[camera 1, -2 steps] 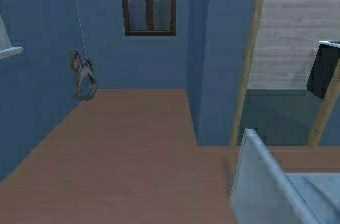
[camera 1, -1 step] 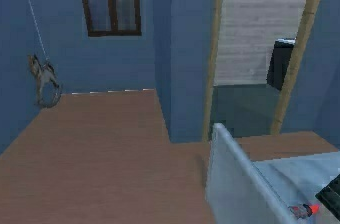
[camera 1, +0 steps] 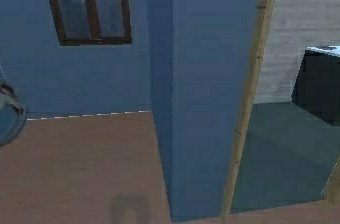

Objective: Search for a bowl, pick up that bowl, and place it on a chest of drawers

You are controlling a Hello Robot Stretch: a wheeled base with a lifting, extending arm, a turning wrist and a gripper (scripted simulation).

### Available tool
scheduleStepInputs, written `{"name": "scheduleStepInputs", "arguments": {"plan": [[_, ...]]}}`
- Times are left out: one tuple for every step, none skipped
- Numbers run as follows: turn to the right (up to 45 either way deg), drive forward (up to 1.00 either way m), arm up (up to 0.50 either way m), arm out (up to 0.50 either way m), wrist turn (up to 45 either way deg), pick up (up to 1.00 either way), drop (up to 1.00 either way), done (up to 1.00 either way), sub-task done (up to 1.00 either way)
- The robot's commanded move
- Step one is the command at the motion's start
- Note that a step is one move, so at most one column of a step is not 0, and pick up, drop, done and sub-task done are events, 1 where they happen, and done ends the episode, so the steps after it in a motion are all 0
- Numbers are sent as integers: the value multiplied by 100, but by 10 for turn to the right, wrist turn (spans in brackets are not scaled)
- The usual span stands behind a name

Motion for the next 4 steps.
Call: {"name": "scheduleStepInputs", "arguments": {"plan": [[30,0,0,0,0,0,0,0,0],[0,50,0,0,0,0,0,0,0],[450,0,0,0,0,0,0,0,0],[270,0,0,0,0,0,0,0,0]]}}
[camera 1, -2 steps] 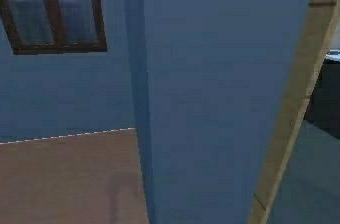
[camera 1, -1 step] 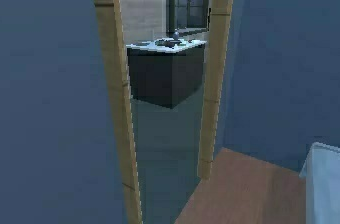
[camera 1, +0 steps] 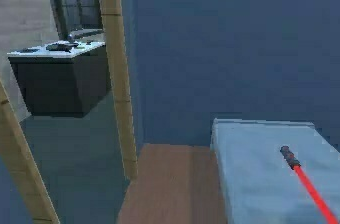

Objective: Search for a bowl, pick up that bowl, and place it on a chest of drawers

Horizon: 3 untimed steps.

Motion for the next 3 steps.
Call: {"name": "scheduleStepInputs", "arguments": {"plan": [[0,75,0,0,0,0,0,0,0],[-120,0,0,0,0,0,0,0,0],[0,30,0,0,0,0,0,0,0]]}}
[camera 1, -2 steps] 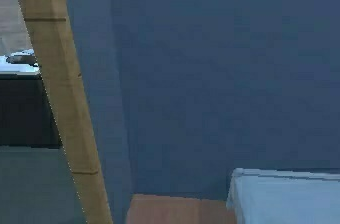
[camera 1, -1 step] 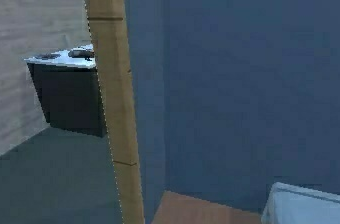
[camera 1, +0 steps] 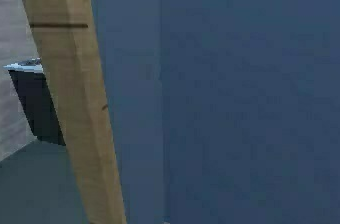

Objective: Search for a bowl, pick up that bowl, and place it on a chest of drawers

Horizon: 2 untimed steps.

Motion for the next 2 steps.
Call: {"name": "scheduleStepInputs", "arguments": {"plan": [[-450,0,0,0,0,0,0,0,0],[-210,0,0,0,0,0,0,0,0]]}}
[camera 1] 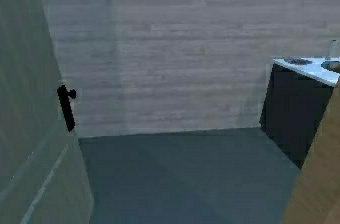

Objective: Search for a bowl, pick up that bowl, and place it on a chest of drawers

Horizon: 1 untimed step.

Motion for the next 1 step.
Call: {"name": "scheduleStepInputs", "arguments": {"plan": [[0,60,0,0,0,0,0,0,0]]}}
